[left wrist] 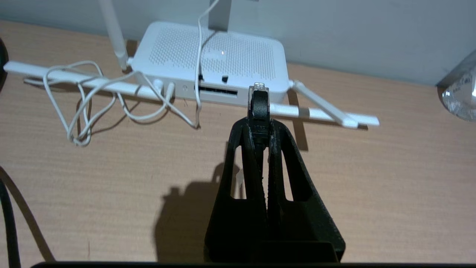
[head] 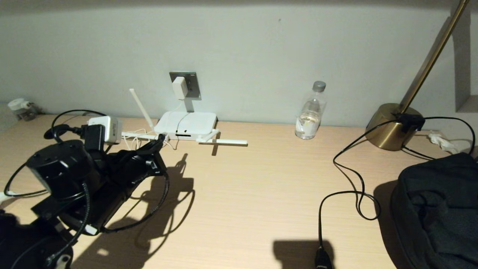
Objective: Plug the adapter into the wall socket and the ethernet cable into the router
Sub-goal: Align cable and router interface
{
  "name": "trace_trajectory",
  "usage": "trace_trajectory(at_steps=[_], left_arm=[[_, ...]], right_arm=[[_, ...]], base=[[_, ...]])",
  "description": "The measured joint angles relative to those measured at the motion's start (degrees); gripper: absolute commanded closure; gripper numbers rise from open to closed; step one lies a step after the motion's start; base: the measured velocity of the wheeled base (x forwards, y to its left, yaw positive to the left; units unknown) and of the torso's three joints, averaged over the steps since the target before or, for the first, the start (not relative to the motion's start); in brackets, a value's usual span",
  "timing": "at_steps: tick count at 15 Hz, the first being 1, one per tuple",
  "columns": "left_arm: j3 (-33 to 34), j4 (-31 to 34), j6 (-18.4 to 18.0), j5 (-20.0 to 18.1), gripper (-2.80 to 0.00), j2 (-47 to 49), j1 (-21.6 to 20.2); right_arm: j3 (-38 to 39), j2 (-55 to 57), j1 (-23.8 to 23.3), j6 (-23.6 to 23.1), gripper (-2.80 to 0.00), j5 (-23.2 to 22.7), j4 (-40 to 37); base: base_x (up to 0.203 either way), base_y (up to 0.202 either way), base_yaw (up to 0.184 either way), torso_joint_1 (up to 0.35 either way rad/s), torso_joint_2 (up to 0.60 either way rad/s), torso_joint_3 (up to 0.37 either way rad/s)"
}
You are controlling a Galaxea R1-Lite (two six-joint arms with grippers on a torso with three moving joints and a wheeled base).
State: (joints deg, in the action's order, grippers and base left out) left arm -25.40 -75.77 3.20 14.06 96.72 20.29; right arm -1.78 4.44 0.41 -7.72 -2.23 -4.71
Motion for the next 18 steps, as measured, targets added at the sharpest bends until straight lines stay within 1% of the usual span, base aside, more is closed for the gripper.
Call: trace_trajectory(at_steps=[2, 4, 8, 11, 14, 16, 18], left_arm=[[-0.2, -4.2, -1.0, -1.3, 0.0, 2.9, -0.1], [-0.6, -5.4, -1.9, -2.7, 0.0, 5.0, -0.1], [-1.6, -10.8, -2.0, -3.2, 0.0, 10.3, -0.1], [-5.9, -11.3, -2.2, -4.7, 0.0, 14.3, -0.8], [-11.5, -11.4, -2.7, -5.1, 0.0, 18.6, -3.3], [-12.6, -11.4, -2.9, -5.2, 0.0, 20.5, -5.0], [-12.3, -11.4, -3.4, -6.1, 0.0, 21.2, -5.3]], right_arm=[[0.0, -2.4, -0.3, -0.1, 0.0, -0.1, -0.1], [-0.1, -2.8, -0.3, 0.1, 0.0, -0.2, -0.5], [0.5, -4.1, -0.3, 1.7, 0.0, 0.4, 1.7], [0.5, -4.4, -0.3, 2.1, 0.0, 0.2, 1.4], [0.4, -4.4, -0.3, 2.4, 0.0, 0.3, 1.4], [0.4, -4.4, -0.3, 2.6, 0.0, 0.3, 1.4], [0.4, -4.4, -0.3, 2.5, 0.0, 0.3, 1.3]], base=[[0.0, 0.0, 0.0, 0.0, 0.0, 0.0], [0.0, 0.0, 0.0, 0.0, 0.0, 0.0], [0.0, 0.0, 0.0, 0.0, 0.0, 0.0], [0.0, 0.0, 0.0, 0.0, 0.0, 0.0], [0.0, 0.0, 0.0, 0.0, 0.0, 0.0], [0.0, 0.0, 0.0, 0.0, 0.0, 0.0], [0.0, 0.0, 0.0, 0.0, 0.0, 0.0]])
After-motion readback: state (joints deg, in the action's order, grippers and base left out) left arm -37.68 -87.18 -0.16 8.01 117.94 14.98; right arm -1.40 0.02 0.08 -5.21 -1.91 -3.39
